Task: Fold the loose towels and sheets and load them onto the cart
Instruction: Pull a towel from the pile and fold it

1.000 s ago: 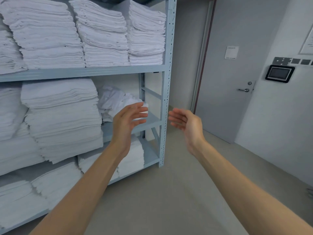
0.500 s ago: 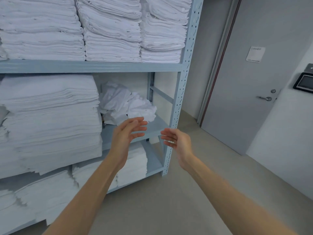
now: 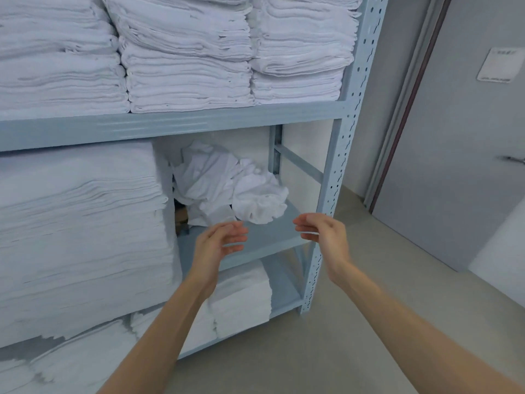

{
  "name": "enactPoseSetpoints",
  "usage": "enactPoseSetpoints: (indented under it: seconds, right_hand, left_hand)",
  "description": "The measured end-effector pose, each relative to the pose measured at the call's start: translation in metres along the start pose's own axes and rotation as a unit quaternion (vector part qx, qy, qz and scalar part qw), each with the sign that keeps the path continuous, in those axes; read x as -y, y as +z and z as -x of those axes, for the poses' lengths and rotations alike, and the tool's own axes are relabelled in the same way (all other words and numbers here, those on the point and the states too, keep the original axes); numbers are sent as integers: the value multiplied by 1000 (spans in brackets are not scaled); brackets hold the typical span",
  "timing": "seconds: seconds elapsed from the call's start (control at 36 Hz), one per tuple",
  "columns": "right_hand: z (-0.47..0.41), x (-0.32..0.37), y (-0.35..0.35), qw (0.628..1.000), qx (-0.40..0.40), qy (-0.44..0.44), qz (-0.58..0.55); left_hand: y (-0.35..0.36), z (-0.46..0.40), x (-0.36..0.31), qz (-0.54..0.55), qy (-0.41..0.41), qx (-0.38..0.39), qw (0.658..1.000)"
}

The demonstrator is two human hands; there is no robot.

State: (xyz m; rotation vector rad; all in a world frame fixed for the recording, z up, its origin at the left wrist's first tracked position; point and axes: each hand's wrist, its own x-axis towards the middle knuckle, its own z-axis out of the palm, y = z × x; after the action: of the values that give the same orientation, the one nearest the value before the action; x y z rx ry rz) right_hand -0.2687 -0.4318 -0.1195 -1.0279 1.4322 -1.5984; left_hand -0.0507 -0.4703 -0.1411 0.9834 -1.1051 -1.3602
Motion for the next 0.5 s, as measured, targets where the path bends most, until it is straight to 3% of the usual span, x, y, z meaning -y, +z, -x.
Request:
enactPoseSetpoints:
  seconds: [0.19,0.5]
  right_hand:
    - [-101,-18,-5,999,28,1,-16]
    - [-260,-51,17,987,147,48,-30]
  left_hand:
    - [34,-91,15,5,4,-35,999]
    - [76,-192,36,28,17,-185,982]
